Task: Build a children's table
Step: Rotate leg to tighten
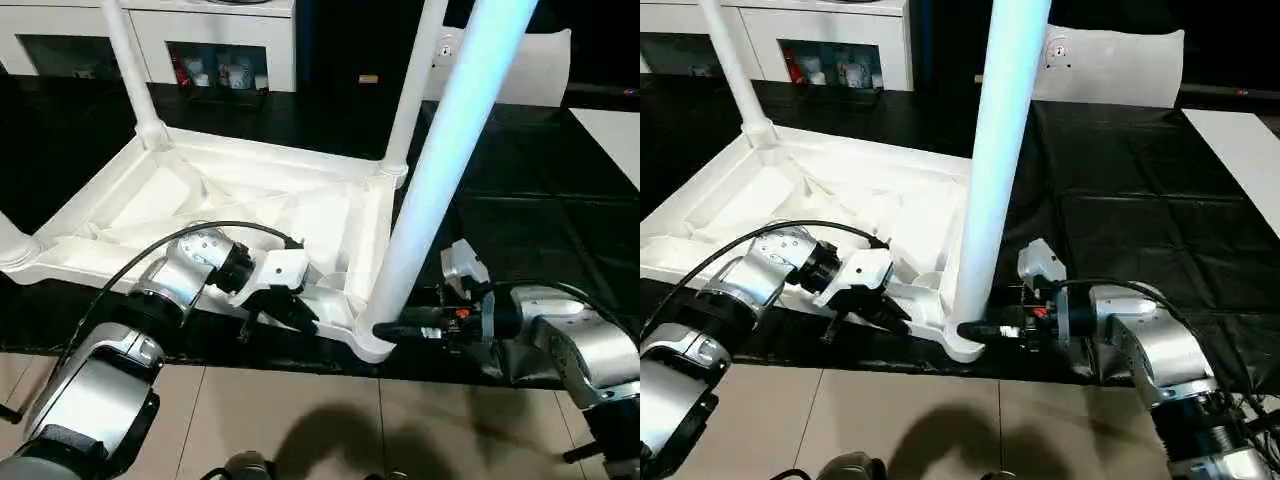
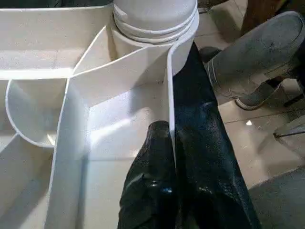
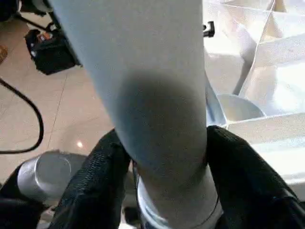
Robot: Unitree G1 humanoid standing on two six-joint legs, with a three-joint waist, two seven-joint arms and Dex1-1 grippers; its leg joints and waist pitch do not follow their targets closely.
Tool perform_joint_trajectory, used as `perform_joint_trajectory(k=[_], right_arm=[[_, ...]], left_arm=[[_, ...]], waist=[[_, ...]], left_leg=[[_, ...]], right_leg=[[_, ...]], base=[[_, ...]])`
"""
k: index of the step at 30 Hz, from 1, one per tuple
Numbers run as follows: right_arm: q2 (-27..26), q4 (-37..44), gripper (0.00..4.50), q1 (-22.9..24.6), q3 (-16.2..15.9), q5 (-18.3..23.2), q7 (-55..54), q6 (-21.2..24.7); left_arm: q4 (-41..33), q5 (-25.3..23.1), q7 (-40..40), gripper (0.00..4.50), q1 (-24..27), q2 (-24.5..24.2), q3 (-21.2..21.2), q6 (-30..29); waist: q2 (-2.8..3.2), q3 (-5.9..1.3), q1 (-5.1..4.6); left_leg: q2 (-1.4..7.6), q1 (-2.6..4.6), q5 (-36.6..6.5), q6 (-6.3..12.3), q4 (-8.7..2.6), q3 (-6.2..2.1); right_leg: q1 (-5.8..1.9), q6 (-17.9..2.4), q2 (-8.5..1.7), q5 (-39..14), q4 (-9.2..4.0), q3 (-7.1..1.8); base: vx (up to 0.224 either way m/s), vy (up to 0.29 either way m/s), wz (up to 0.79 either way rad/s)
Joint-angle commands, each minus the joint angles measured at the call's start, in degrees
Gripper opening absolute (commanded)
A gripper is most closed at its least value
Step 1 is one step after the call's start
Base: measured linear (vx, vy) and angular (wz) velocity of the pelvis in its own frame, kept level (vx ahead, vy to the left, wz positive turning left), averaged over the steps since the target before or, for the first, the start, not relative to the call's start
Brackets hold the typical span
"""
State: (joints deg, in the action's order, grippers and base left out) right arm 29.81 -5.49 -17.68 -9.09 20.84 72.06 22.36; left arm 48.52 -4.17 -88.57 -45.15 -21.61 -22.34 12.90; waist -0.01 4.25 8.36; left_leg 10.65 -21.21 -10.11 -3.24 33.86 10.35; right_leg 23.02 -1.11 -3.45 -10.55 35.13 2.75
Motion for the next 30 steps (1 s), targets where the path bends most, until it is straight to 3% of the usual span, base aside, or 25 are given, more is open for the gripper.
perform_joint_trajectory(k=[1, 7, 11, 12, 13, 14, 16, 20, 21, 23, 25, 26, 30], right_arm=[[-0.11, 0.14, 2.33, -0.16, -0.07, 0.93, -0.07, 0.02], [-1.7, 3.4, 2.0, 1.92, 0.41, 2.41, -2.44, 2.55], [-5.27, 5.16, 1.99, 3.63, 1.15, 0.62, -10.59, 3.18], [-9.42, 3.85, 1.98, 3.21, 2.01, -2.15, -19.33, 3.53], [-9.42, 3.85, 1.97, 3.21, 2.01, -2.15, -19.33, 3.53], [-14.21, 1.89, 1.97, 1.85, 3.68, -3.6, -28.01, 5.24], [-17.82, 0.21, 1.95, 0.43, 4.98, -4.49, -34.36, 6.46], [-26.7, -6.73, 1.95, -4.96, 8.93, -6.16, -50.59, 8.14], [-27.27, -7.62, 1.95, -5.62, 9.03, -6.49, -51.67, 7.88], [-28.79, -10.62, 1.95, -7.79, 9.46, -7.92, -55.41, 6.78], [-30.25, -13.2, 1.95, -9.79, 10.12, -9.52, -58.58, 5.58], [-30.79, -14.16, 2.51, -10.65, 10.45, -9.89, -59.25, 4.62], [-31.72, -14.99, 2.85, -11.84, 11.45, -10.78, -60.31, 1.21]], left_arm=[[-1.79, -0.13, -1.32, 0.0, -0.96, 0.21, -0.82, 1.15], [-1.02, 0.34, 1.91, 0.0, -1.61, 1.56, 0.78, -2.47], [-1.2, 0.91, 6.6, 0.0, -1.75, 3.51, 2.32, -6.12], [-0.73, 0.38, 11.86, 0.0, -2.0, 5.45, 3.07, -9.04], [-0.73, 0.38, 11.86, 0.0, -2.0, 5.45, 3.07, -9.04], [-0.19, 0.42, 17.07, 0.0, -2.33, 7.66, 4.22, -11.79], [0.12, 0.71, 20.89, 0.0, -2.73, 9.57, 5.31, -13.84], [2.52, -0.17, 33.35, 0.0, -5.14, 13.96, 7.73, -19.1], [2.77, -0.11, 34.63, 0.0, -5.44, 14.35, 8.06, -19.53], [3.63, -0.22, 38.1, 0.0, -6.39, 15.32, 8.79, -20.18], [4.17, -0.61, 40.51, 0.0, -7.12, 16.05, 9.39, -20.4], [4.17, -0.81, 41.0, 0.0, -7.3, 16.24, 9.56, -20.25], [3.68, -2.27, 40.86, 0.0, -6.99, 15.47, 8.76, -19.41]], waist=[[-0.5, -4.81, -0.18], [-0.48, -4.66, -0.17], [-0.37, -4.33, -0.58], [-0.5, -4.2, -0.87], [-0.5, -4.2, -0.87], [-0.45, -4.08, -1.45], [-0.41, -4.12, -2.32], [-0.22, -4.32, -4.11], [-0.61, -4.52, -4.35], [-0.23, -4.5, -4.47], [-0.32, -4.73, -4.76], [-0.27, -4.68, -4.69], [-0.13, -4.82, -4.84]], left_leg=[[2.84, 0.8, -8.12, 2.72, -3.39, -0.66], [2.78, 0.79, -8.06, 2.67, -3.42, -0.61], [2.67, 0.99, -11.07, 1.15, -3.68, -0.78], [2.53, 0.9, -11.67, 0.32, -3.83, -0.92], [2.53, 0.9, -11.67, 0.32, -3.83, -0.92], [2.44, 0.97, -12.87, -0.95, -4.1, -1.09], [2.25, 0.89, -13.48, -1.72, -4.28, -1.36], [1.96, 0.58, -12.32, -1.53, -4.03, -1.21], [1.8, 0.78, -11.59, -1.23, -3.83, -1.15], [1.74, 0.49, -9.98, -0.32, -3.68, -1.03], [1.65, 0.38, -8.07, 0.33, -3.57, -0.91], [1.68, 0.43, -7.88, 0.61, -3.58, -0.88], [1.85, 0.44, -6.36, 2.19, -3.5, -0.81]], right_leg=[[-3.03, -12.74, -5.1, -9.26, -3.75, -2.53], [-3.02, -12.57, -4.97, -9.02, -3.84, -2.58], [-2.71, -11.42, -5.14, -14.92, -4.51, -2.54], [-2.68, -10.68, -5.13, -17.34, -4.65, -2.51], [-2.68, -10.68, -5.13, -17.34, -4.65, -2.51], [-2.53, -9.31, -5.13, -21.3, -5.02, -2.52], [-2.64, -8.82, -5.09, -22.67, -5.11, -2.31], [-2.6, -10.38, -4.85, -17.93, -4.82, -2.43], [-2.76, -10.47, -4.79, -16.9, -4.95, -2.45], [-3.01, -10.91, -4.82, -14.29, -4.79, -2.56], [-3.12, -11.65, -4.54, -10.15, -4.43, -2.55], [-3.16, -11.74, -4.51, -9.36, -4.42, -2.56], [-3.33, -13.34, -4.51, -4.07, -3.92, -2.55]], base=[[0.0, 0.0, 0.0], [0.0, 0.0, 0.0], [0.0, 0.0, 0.0], [0.0, 0.0, 0.0], [0.0, 0.0, 0.0], [0.0, 0.0, 0.0], [0.0, 0.0, 0.0], [0.0, 0.0, 0.0], [0.0, 0.0, 0.0], [0.0, 0.0, 0.0], [0.0, 0.0, 0.0], [0.0, 0.0, 0.0], [0.0, 0.0, 0.0]])
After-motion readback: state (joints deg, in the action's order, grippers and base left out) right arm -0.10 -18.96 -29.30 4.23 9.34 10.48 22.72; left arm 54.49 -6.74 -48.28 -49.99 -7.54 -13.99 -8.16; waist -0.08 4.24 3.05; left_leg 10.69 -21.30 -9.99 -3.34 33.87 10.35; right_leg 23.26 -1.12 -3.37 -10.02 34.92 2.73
